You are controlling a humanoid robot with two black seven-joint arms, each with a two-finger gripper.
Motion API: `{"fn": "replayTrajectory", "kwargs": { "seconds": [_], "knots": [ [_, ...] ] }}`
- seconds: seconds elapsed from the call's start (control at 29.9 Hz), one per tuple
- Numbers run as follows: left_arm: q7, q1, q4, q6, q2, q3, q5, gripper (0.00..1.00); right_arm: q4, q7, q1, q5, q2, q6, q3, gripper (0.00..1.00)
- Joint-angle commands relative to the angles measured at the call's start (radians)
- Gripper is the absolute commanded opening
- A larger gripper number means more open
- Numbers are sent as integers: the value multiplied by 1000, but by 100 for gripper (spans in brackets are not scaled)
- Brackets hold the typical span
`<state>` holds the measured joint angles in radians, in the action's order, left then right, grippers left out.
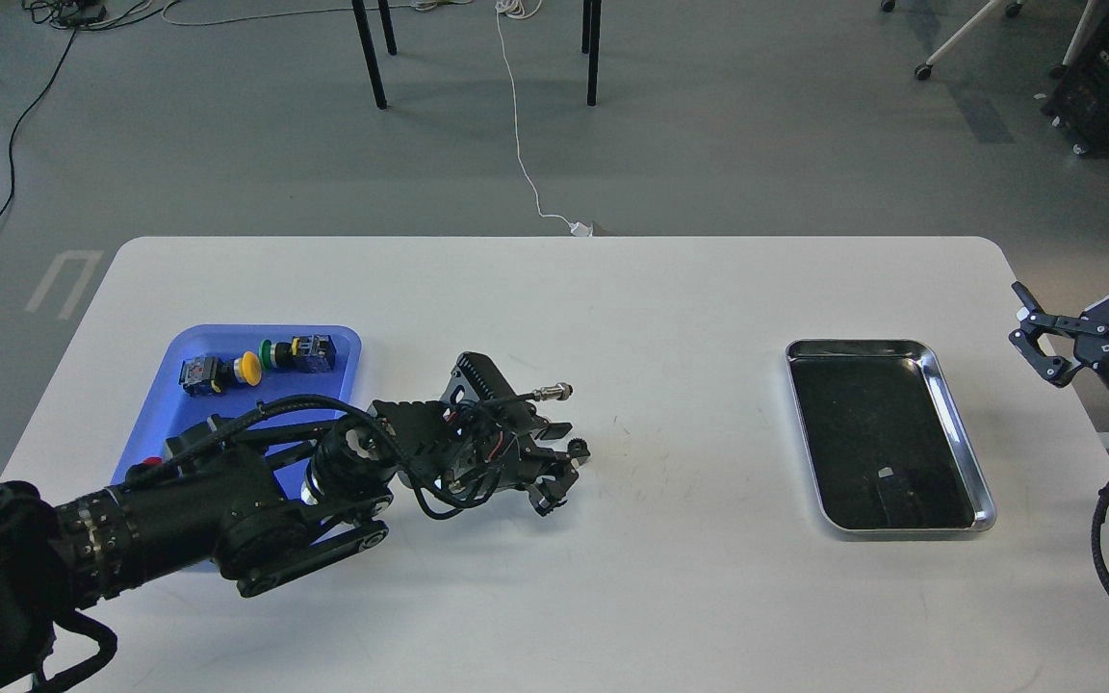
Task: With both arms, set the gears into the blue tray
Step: 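Reach the left gripper to the second black part and grasp it, then carry the part into the blue tray and release it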
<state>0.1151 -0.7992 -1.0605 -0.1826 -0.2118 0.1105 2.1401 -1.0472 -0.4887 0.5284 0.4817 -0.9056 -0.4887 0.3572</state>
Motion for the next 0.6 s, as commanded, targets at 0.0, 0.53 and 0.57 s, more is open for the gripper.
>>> {"fn": "replayTrajectory", "kwargs": {
  "seconds": [0.0,0.53,0.57],
  "knots": [
    [3,2,0,0,2,0,1,34,-1,0,-5,0,-1,0,0,98],
    [0,2,-79,43,-64,50,-32,11,6,0,-5,0,1,0,17,98],
    [-2,2,-102,55,-101,67,-49,11,6,0,-5,0,1,0,19,98]
  ]
}}
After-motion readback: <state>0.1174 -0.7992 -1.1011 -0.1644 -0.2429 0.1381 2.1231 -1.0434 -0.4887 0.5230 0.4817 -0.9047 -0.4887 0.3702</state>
